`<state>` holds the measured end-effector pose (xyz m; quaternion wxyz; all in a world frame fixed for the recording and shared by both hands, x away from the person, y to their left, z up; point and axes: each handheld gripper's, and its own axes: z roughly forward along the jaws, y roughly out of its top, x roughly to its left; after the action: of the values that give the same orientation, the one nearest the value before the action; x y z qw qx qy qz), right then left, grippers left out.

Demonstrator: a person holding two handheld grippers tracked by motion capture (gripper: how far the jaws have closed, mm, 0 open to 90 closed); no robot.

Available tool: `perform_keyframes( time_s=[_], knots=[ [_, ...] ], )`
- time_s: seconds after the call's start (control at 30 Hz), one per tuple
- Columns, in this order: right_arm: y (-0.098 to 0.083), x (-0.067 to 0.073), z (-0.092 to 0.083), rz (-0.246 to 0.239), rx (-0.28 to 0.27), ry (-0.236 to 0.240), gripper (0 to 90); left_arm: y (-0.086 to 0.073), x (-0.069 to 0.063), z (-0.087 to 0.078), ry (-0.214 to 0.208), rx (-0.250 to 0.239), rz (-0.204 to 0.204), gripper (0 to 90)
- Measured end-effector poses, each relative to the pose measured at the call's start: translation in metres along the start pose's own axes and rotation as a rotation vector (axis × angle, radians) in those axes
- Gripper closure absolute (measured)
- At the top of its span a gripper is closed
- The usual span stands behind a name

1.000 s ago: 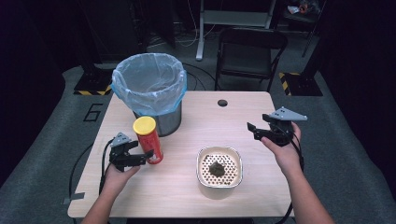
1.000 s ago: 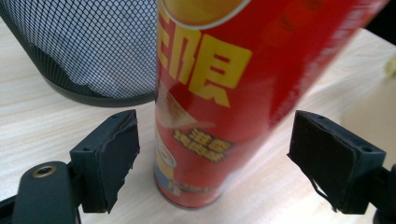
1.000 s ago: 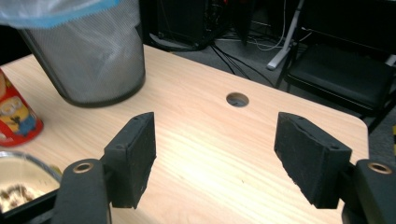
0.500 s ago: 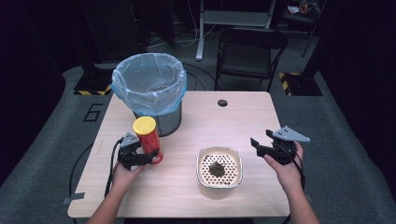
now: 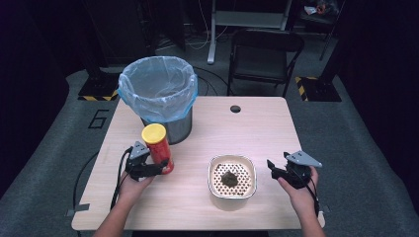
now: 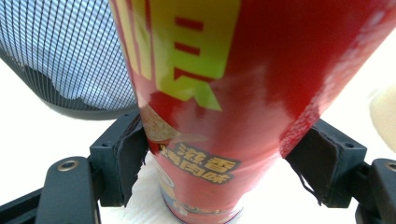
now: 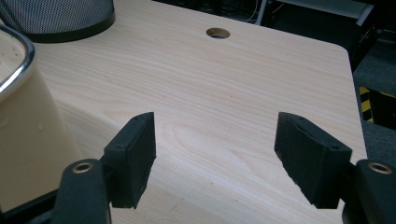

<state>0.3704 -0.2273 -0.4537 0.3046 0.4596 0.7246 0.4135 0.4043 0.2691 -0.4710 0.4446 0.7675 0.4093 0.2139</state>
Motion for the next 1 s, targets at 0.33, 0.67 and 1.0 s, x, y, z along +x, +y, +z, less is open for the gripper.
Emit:
perform_keyframes(
  time_s=[0.33,0.67,1.0],
  knots=[
    [-0.016,-0.001,0.006,-0.003,0.025,-0.001,29.4,0.026,-0.005,-0.026,-0.052,-0.014,-0.046,23.3],
    [-0.027,-0.004,0.007,0.000,0.044,-0.010,29.4,0.078,-0.009,-0.051,-0.083,-0.019,-0.021,23.3],
    [-0.031,-0.005,0.006,0.005,0.058,-0.013,29.4,0.133,-0.014,-0.076,-0.103,-0.017,0.036,23.3]
  ],
)
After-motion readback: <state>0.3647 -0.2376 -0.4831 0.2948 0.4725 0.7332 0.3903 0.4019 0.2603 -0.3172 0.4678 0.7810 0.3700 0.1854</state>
